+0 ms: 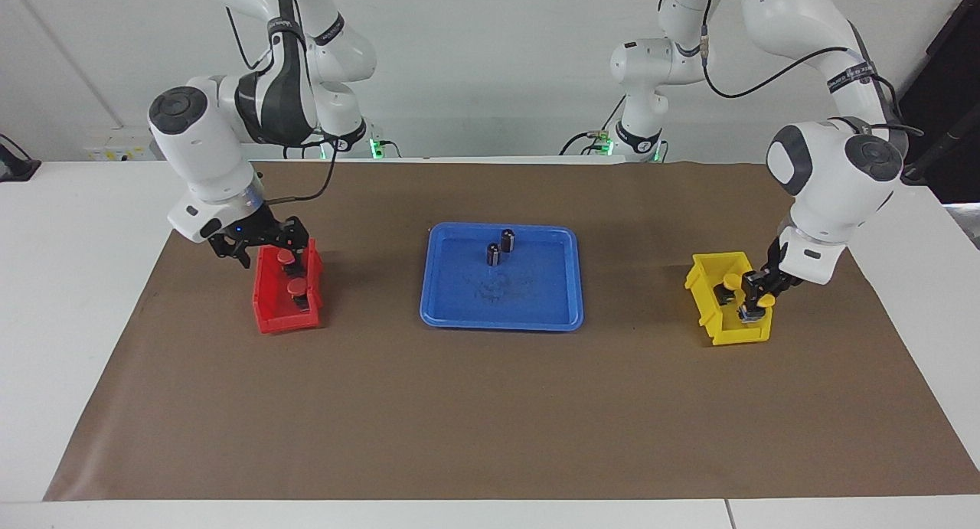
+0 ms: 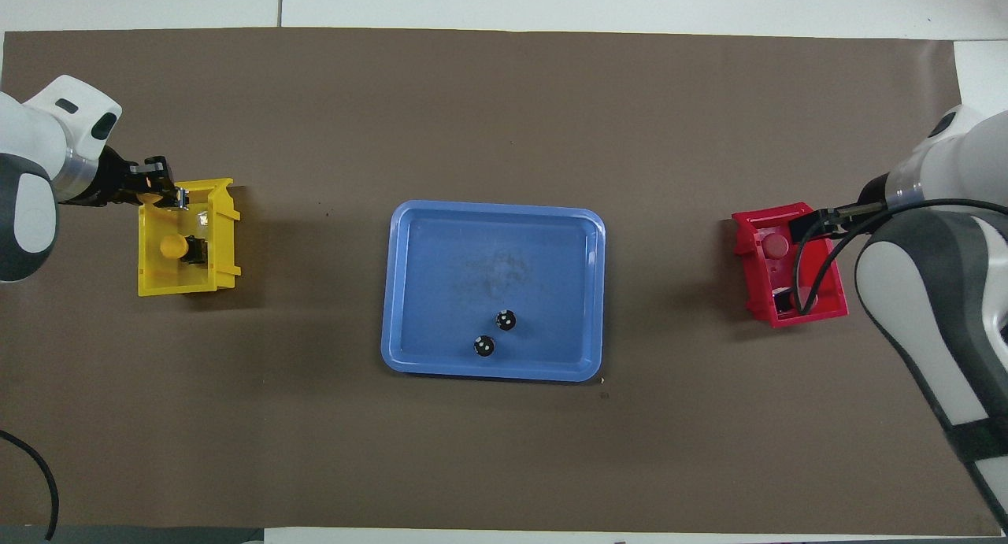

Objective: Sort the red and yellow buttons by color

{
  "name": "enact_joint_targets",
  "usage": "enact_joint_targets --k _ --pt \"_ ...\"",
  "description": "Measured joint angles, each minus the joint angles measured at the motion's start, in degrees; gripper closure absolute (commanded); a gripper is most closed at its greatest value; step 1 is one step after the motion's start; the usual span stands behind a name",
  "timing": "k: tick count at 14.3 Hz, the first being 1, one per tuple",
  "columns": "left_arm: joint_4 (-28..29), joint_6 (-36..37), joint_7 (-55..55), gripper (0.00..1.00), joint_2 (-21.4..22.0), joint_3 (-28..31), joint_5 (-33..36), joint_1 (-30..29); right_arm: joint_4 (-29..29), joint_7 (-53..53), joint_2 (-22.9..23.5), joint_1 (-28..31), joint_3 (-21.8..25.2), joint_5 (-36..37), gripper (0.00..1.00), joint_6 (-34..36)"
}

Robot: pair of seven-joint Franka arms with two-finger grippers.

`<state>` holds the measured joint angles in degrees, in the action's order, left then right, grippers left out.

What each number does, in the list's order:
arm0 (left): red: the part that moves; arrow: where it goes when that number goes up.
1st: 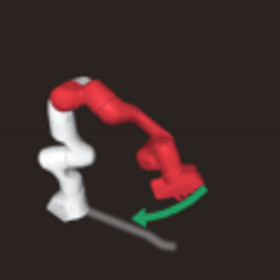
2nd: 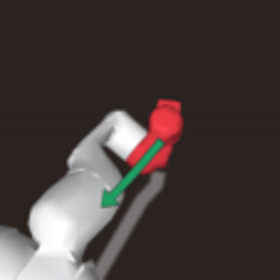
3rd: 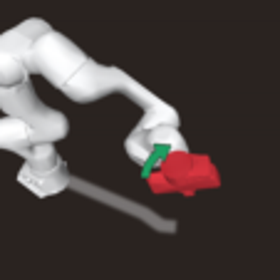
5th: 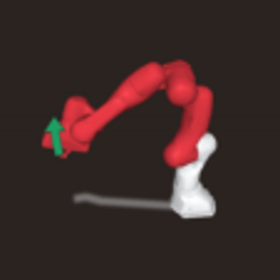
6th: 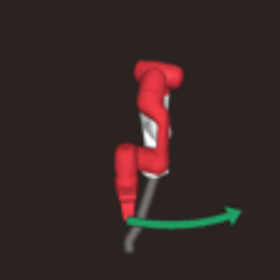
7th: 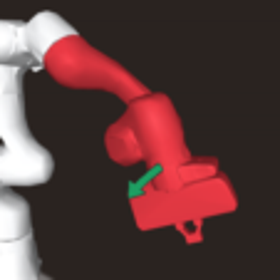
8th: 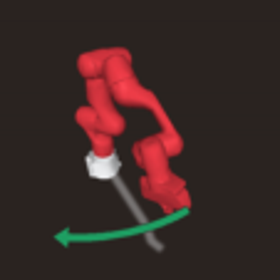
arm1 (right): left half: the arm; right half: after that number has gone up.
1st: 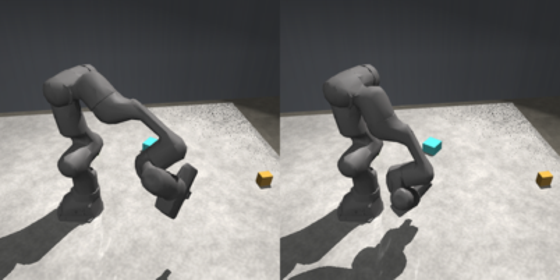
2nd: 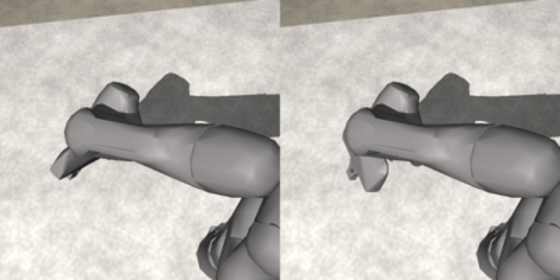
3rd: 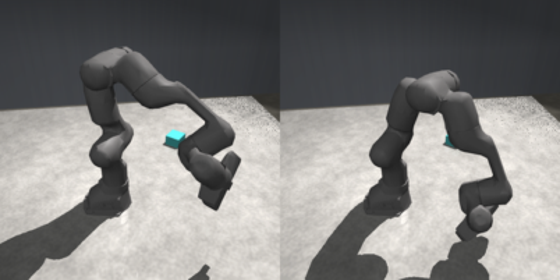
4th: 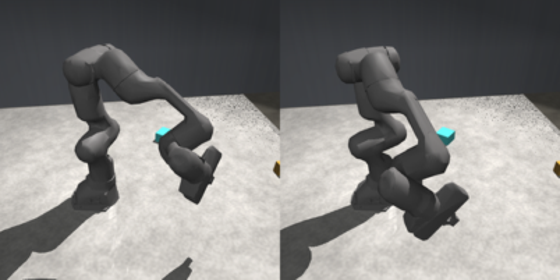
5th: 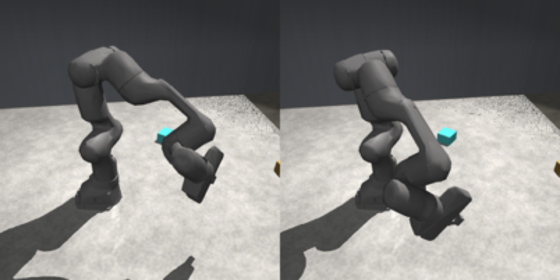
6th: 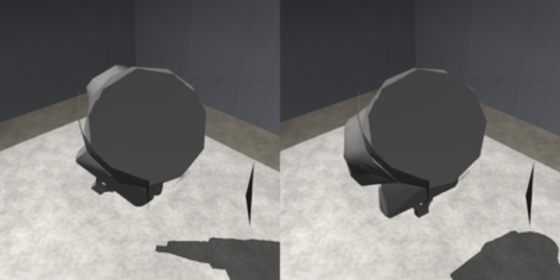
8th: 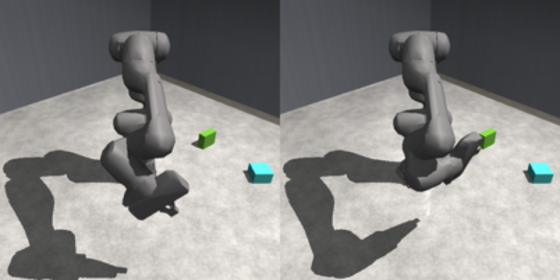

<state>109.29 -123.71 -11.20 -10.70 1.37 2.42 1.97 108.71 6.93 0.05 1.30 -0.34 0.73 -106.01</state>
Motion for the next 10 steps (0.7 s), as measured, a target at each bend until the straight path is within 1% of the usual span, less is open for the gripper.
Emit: enact_joint_targets --k 2,6,8,10 --pt "1.8 -2.2 0.0 0.98 0.0 0.0 0.0 -0.2 -5.6 -2.2 -0.7 0.5 0.3 0.0 0.00 7.0" --pt "3.6 -4.3 0.0 0.98 -0.1 0.0 0.0 -0.2 -13.7 -6.0 -1.1 1.6 0.9 0.0 0.00 14.8" --pt "3.9 -4.5 0.1 0.98 -0.4 -0.1 0.0 -0.2 -16.9 -6.1 -1.1 3.1 0.9 0.0 0.00 18.7" --pt "4.6 -5.0 0.2 0.98 -0.6 -0.2 0.0 -0.2 -18.5 -6.1 -1.2 5.3 0.8 0.0 0.00 20.7"
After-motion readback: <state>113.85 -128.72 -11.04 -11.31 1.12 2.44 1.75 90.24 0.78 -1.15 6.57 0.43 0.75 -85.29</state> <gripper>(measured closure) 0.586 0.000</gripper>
